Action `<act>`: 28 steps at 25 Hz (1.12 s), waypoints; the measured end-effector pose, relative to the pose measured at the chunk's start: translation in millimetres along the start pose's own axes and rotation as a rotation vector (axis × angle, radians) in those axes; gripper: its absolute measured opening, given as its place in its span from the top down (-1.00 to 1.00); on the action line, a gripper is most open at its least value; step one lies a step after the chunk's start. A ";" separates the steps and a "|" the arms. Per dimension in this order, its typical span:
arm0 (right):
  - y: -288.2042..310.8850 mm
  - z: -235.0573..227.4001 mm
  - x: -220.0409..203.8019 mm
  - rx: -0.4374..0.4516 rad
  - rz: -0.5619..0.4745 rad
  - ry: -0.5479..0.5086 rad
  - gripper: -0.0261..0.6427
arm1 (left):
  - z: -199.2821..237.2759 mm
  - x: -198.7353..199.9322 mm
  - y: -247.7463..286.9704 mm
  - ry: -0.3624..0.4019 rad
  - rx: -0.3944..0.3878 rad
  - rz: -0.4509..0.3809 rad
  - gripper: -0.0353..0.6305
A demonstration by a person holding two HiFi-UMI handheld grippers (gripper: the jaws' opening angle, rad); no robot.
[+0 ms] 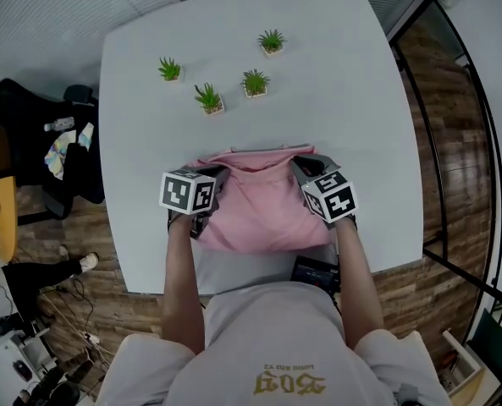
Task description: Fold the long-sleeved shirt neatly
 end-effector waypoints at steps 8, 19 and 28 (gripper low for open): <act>7.4 -18.6 1.2 -0.045 0.019 0.064 0.82 | 2.9 13.4 18.1 0.036 0.021 0.013 0.75; -32.0 -17.0 38.0 -0.082 -0.191 0.225 0.88 | -5.2 17.0 16.2 0.037 0.053 -0.009 0.68; -104.6 48.6 91.2 -0.007 -0.492 0.294 0.88 | -59.3 52.6 -64.2 0.052 0.005 -0.316 0.87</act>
Point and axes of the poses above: the fingertips, and each gripper's own axes: y forward along the fingers, z to its left, x out of its top, the point moved 3 cm from there along -y, backward along the fingers, and after that the axes turned 8 degrees about -z, right-handed, at the moved point
